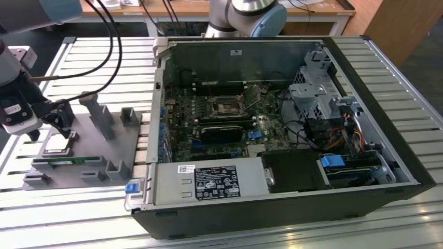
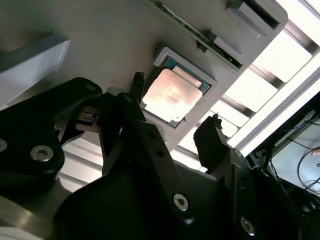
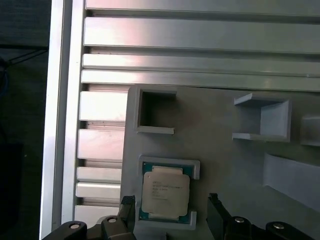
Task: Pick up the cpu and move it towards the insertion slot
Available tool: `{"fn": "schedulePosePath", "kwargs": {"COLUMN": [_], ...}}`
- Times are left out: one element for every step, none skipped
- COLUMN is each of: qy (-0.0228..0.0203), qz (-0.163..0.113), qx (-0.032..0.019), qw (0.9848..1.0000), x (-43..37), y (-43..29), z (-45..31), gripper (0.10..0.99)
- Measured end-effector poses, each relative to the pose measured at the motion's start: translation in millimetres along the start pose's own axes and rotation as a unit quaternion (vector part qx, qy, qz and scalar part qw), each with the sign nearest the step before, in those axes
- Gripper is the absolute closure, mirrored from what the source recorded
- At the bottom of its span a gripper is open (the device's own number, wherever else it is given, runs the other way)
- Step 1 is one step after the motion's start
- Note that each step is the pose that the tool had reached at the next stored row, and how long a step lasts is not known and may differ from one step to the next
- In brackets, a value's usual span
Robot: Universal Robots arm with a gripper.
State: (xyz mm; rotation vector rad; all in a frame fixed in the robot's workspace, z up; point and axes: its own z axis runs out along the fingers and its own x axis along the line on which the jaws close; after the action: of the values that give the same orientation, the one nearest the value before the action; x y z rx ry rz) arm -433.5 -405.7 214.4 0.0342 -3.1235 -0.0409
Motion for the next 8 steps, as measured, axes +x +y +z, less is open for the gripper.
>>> {"fn": "schedulePosePath", "kwargs": {"qy": [0.0,0.0,0.0,-0.0001,0.0,0.0,0.0,-0.0001], "qz": [0.001,0.001,0.002,0.003,0.003,0.003,0.004,0.004], "qx": [0.0,0.0,0.0001,0.0,0.0001,0.0,0.0001,0.0], "qw": [1.0,1.0,1.0,1.0,1.0,1.0,1.0,1.0], "x": [0.0,0.0,0.1,0.2,0.3,0.4,0.9,1.2], "y": [0.4,0.8,1.3,1.5,1.6,1.8,2.0,2.3], "z": [1.7,3.2,4.5,5.5,6.5,7.5,8.6,9.7], "gripper": [0.408,0.408,0.408,0.408,0.408,0.408,0.408,0.408]}}
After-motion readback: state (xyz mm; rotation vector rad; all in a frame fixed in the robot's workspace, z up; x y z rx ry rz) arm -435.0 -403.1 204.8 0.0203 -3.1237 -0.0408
